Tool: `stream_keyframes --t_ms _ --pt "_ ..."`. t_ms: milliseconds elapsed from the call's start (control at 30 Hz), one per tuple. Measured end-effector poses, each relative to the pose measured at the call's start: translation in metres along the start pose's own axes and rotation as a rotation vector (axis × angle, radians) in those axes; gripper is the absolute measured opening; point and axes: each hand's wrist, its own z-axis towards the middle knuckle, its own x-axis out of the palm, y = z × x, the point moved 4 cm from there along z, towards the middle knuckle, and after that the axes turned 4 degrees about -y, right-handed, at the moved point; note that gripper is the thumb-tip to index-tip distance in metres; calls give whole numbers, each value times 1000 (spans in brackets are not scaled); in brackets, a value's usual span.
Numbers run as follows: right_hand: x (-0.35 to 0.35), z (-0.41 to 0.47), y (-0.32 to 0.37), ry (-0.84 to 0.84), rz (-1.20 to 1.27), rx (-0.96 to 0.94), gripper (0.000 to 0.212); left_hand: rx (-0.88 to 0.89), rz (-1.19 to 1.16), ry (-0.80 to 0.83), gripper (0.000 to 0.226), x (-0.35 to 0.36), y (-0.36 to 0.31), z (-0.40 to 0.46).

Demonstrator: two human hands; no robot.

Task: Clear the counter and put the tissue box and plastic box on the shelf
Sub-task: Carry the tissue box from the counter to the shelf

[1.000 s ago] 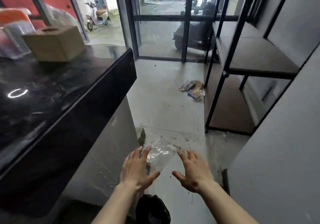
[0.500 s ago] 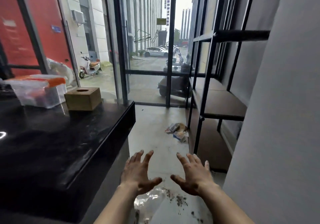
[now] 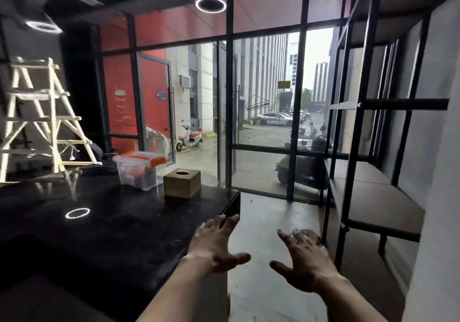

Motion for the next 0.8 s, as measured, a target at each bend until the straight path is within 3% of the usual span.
stream_keyframes --t_ms 167,367,633,800 --pt "-26 29 44 -33 4 -93 85 -99 -102 -98 100 -54 47 8" --pt "-17 90 117 -51 368 -117 85 -234 -529 -219 101 -91 141 44" --pt "15 201 217 -173 758 73 80 -235 -1134 -232 120 -98 275 135" --pt "34 260 255 -225 876 235 74 -271 -1221 -168 101 -81 324 199"
